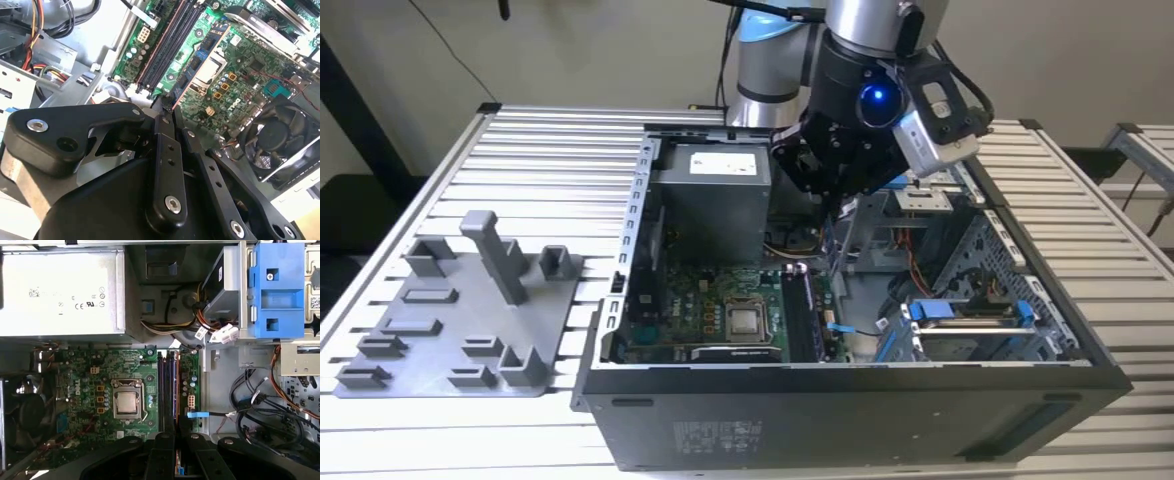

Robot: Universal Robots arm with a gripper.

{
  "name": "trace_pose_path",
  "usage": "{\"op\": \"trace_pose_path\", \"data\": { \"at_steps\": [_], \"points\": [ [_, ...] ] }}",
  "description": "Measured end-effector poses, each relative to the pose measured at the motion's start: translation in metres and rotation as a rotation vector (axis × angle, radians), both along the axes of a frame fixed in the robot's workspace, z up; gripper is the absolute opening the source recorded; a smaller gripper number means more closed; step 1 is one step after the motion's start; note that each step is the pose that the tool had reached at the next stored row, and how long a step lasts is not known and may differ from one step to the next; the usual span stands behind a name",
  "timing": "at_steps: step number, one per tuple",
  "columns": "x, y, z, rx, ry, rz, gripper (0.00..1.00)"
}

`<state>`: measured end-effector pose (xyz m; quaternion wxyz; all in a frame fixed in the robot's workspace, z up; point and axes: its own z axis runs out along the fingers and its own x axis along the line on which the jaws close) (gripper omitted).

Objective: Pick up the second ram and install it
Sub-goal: 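Insert the second ram into the second slot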

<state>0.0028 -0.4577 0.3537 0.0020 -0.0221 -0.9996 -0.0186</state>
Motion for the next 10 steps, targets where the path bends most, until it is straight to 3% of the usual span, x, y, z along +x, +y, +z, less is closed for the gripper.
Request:
{"op": "trace_pose_path", "data": {
  "at_steps": [6, 10],
  "points": [
    [0.0000, 0.0000, -0.0030, -0.0006, 0.0018, -0.001, 0.14],
    [0.0000, 0.0005, -0.0065, -0.0116, 0.0017, -0.001, 0.14]
  ]
}}
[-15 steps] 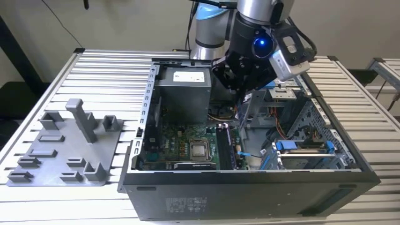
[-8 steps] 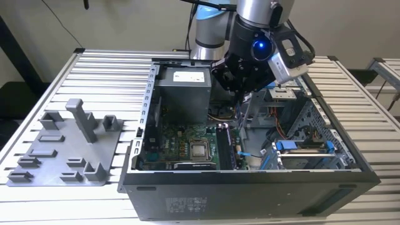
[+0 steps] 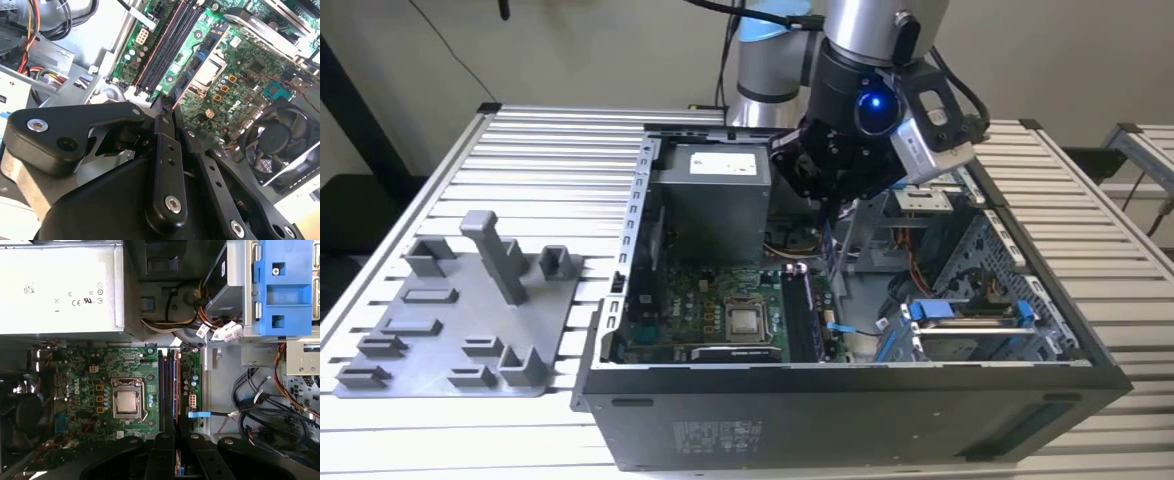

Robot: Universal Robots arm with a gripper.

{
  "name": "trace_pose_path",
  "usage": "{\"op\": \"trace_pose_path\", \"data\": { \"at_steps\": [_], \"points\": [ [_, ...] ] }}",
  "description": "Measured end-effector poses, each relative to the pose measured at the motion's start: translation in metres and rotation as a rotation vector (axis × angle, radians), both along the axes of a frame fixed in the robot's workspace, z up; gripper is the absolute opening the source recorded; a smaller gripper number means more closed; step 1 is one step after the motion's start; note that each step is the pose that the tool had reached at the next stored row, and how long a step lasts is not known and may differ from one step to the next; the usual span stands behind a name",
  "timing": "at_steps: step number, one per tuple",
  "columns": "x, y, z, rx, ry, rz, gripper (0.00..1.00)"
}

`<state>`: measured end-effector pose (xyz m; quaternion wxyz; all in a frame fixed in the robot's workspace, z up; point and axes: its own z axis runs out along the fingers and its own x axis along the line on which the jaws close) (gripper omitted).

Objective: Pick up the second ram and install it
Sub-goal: 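Insert the second ram into the second slot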

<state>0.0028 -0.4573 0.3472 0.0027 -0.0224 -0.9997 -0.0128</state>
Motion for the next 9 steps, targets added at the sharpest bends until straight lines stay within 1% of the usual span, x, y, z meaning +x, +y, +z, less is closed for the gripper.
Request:
{"op": "trace_pose_path", "data": {
  "at_steps": [2, 3, 9],
  "points": [
    [0.0000, 0.0002, -0.0020, -0.0069, 0.0000, 0.000, 0.14],
    [0.0000, 0.0002, -0.0029, -0.0081, 0.0001, 0.000, 0.14],
    [0.0000, 0.0002, -0.0034, -0.0083, 0.0000, 0.000, 0.14]
  ]
}}
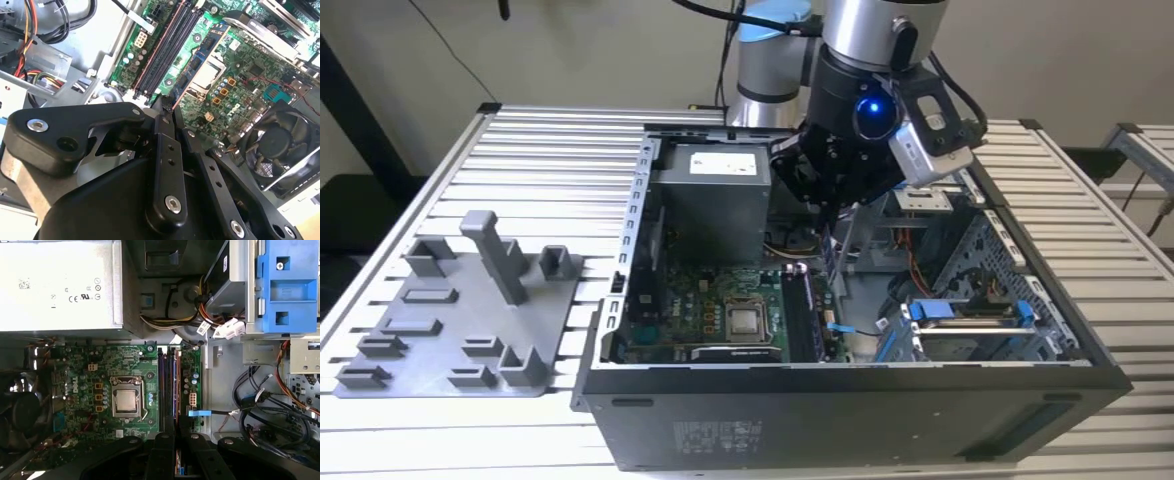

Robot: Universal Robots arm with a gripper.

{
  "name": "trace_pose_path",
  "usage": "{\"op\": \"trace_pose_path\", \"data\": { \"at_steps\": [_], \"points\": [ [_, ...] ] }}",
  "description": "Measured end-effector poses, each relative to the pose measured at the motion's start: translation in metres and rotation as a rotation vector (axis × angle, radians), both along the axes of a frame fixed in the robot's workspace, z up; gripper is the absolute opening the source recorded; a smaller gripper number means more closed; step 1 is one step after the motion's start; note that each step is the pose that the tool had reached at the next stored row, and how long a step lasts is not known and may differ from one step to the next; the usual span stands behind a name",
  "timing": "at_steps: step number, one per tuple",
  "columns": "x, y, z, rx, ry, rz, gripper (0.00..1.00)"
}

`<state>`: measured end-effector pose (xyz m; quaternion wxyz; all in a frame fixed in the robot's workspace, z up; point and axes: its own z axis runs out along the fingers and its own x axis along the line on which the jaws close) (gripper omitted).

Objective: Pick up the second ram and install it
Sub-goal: 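Insert the second ram into the second slot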

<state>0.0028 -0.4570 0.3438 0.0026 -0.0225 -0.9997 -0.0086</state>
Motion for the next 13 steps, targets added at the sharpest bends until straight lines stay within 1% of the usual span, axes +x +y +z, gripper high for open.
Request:
{"op": "trace_pose_path", "data": {
  "at_steps": [5, 13],
  "points": [
    [0.0000, 0.0000, -0.0012, 0.0001, 0.0000, 0.000, 0.14],
    [0.0000, 0.0000, -0.0051, -0.0019, 0.0000, 0.000, 0.14]
  ]
}}
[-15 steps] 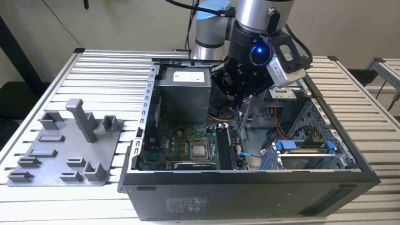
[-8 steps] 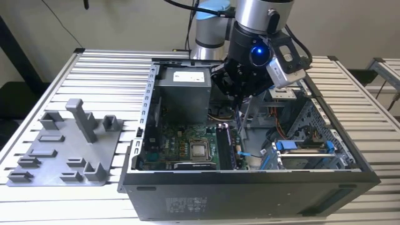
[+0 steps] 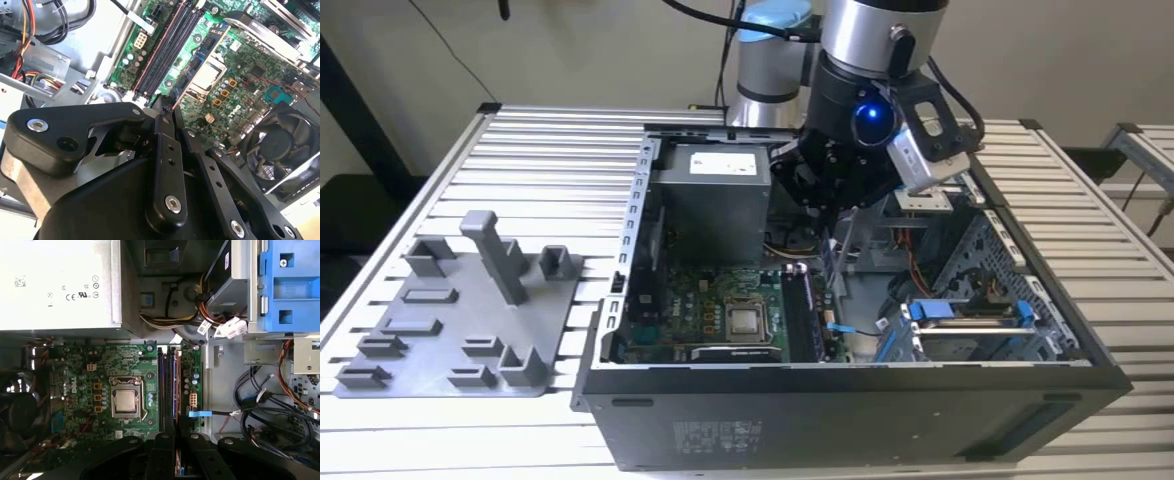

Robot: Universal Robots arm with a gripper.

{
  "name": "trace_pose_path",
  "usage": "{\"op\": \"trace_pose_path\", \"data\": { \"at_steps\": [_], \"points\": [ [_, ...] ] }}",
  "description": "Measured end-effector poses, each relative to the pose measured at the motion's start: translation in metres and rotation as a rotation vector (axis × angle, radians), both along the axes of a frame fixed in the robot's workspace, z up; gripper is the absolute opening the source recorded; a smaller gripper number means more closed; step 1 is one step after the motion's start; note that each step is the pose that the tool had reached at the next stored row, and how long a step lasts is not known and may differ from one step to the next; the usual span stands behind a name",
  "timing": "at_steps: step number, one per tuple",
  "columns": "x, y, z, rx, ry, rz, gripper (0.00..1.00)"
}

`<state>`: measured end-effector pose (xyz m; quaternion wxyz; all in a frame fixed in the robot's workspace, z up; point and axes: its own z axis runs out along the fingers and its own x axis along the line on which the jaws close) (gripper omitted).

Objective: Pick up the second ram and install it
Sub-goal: 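Insert the second ram into the second slot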

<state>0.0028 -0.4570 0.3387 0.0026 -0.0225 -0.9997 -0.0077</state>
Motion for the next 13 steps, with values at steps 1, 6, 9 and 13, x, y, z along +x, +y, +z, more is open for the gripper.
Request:
{"op": "trace_pose_path", "data": {
  "at_steps": [1, 6, 9, 13],
  "points": [
    [0.0000, 0.0000, -0.0004, -0.0003, 0.0000, 0.000, 0.14],
    [0.0000, 0.0000, -0.0032, -0.0012, 0.0000, 0.000, 0.14],
    [0.0000, 0.0000, -0.0048, -0.0017, 0.0000, 0.000, 0.14],
    [0.0000, 0.0000, -0.0065, -0.0025, 0.0000, 0.000, 0.14]
  ]
}}
